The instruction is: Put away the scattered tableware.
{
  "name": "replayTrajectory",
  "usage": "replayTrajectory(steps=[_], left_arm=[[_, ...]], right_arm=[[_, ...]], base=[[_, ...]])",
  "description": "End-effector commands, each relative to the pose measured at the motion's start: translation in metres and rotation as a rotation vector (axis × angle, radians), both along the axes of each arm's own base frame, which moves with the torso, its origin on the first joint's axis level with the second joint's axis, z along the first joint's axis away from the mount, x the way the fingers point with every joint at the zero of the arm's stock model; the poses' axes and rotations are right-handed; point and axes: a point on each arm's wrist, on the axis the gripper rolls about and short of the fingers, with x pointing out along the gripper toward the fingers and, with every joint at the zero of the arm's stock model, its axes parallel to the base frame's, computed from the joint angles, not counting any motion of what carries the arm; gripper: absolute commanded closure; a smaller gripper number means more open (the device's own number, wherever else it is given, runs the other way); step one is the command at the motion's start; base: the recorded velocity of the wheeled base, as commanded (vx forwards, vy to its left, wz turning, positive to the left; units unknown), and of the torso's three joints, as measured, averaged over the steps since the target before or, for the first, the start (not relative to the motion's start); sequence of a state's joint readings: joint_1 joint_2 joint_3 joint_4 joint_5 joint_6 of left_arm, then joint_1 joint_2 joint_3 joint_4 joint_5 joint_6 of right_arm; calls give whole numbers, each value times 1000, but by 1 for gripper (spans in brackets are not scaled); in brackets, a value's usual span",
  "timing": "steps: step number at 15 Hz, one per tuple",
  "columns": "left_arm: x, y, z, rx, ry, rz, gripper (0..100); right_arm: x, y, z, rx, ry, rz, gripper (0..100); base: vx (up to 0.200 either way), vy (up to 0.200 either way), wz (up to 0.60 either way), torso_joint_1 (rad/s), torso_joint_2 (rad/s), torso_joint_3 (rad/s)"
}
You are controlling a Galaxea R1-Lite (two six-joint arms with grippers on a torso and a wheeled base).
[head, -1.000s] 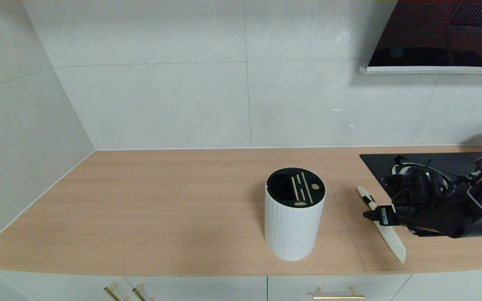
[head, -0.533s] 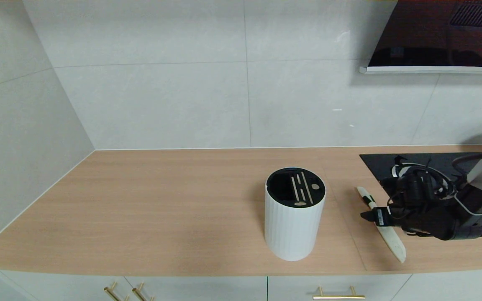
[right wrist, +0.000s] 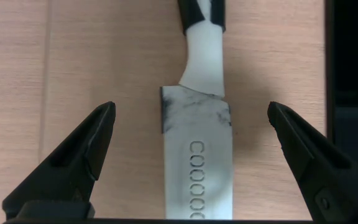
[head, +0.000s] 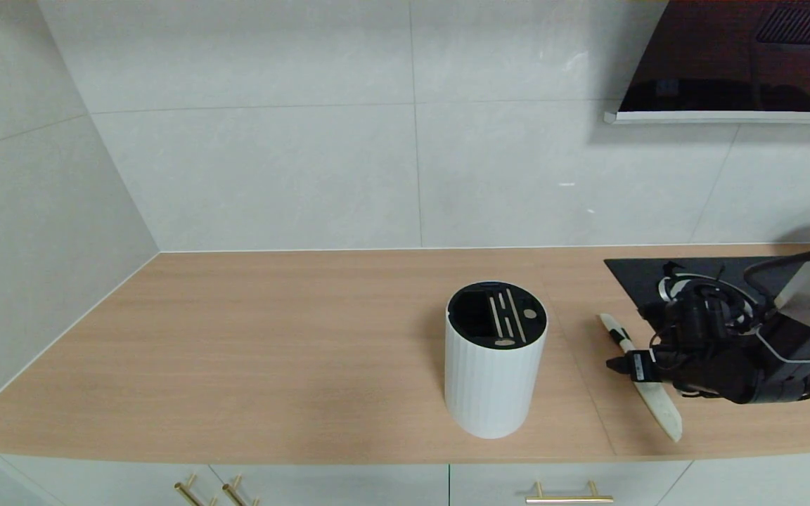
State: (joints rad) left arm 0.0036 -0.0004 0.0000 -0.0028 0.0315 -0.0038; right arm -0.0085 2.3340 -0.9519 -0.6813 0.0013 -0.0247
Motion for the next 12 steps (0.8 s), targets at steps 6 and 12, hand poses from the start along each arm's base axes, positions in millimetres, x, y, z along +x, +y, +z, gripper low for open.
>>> replayTrajectory(steps=[6,12], left_arm=[[0,0,0,-1,0,2,0],[0,0,0,-1,0,0,0]], right_arm=[[2,-2,-5,3,6,-4,0],[2,-2,-13,-7,26,-7,100]], base=[[0,0,0,0,0,0],[0,0,0,0,0,0]])
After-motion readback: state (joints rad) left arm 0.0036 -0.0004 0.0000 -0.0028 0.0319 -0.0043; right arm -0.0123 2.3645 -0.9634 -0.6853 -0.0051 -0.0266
